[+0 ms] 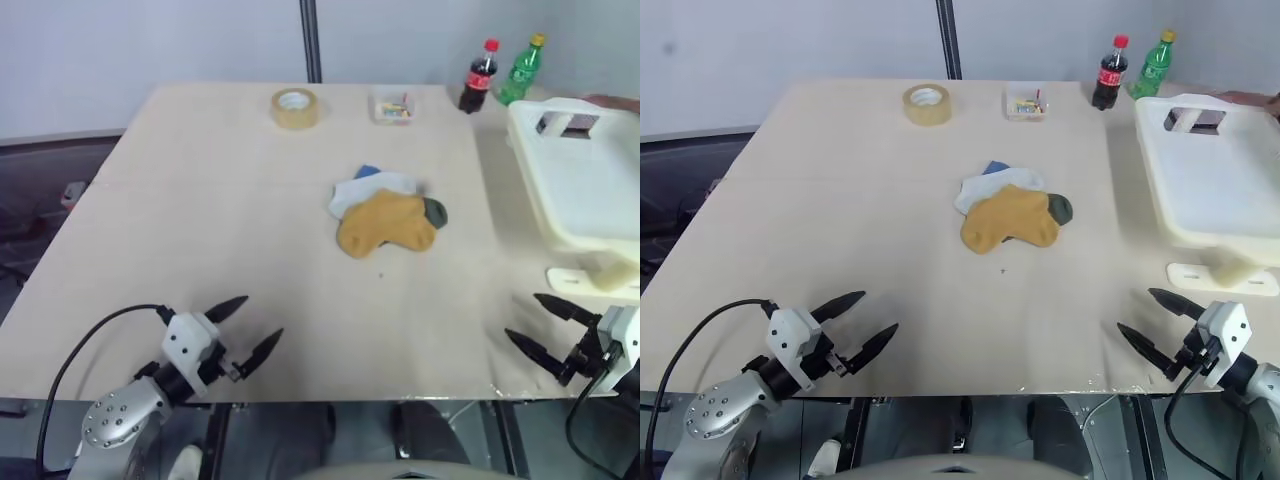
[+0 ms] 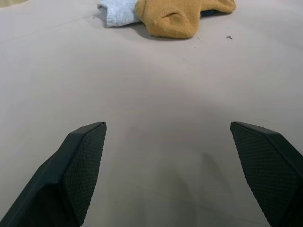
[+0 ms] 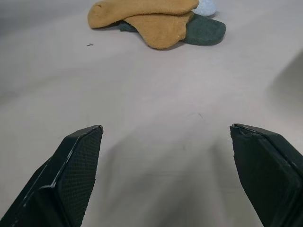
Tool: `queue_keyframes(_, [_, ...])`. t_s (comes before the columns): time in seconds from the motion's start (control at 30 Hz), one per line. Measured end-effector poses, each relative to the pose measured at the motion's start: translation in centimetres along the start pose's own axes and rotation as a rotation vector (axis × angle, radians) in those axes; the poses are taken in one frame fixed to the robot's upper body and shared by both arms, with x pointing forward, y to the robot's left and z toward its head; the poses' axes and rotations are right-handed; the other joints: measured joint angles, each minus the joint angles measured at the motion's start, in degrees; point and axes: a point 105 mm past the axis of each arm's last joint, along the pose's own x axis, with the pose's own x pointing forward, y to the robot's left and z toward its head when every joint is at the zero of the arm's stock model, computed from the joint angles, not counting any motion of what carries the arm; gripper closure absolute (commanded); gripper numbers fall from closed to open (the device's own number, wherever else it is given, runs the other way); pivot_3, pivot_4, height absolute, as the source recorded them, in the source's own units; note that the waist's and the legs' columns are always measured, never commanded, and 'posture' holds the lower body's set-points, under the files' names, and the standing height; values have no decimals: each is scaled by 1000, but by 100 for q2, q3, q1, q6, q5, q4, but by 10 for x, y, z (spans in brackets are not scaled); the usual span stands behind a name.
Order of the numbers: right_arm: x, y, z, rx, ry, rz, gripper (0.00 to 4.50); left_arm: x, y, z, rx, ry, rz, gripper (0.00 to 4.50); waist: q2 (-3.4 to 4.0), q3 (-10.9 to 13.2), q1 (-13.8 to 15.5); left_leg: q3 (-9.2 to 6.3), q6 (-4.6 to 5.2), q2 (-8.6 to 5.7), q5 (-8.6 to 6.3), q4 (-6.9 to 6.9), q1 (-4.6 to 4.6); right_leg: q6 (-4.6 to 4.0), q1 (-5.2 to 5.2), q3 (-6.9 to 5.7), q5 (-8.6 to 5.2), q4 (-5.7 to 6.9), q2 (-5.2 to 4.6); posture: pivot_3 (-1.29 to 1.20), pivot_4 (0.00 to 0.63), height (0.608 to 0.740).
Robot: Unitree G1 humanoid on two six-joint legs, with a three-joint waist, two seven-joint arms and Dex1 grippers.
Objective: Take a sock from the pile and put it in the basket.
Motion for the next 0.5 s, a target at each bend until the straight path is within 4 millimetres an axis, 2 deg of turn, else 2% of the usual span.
queue_keyframes(0.5, [-2,2,-2,6,5,2,39,2,8,-5,-3,7,9,0,5,-3,-1,0,0,0,0,2,1,0,0,0,0,3,2,0,150,740])
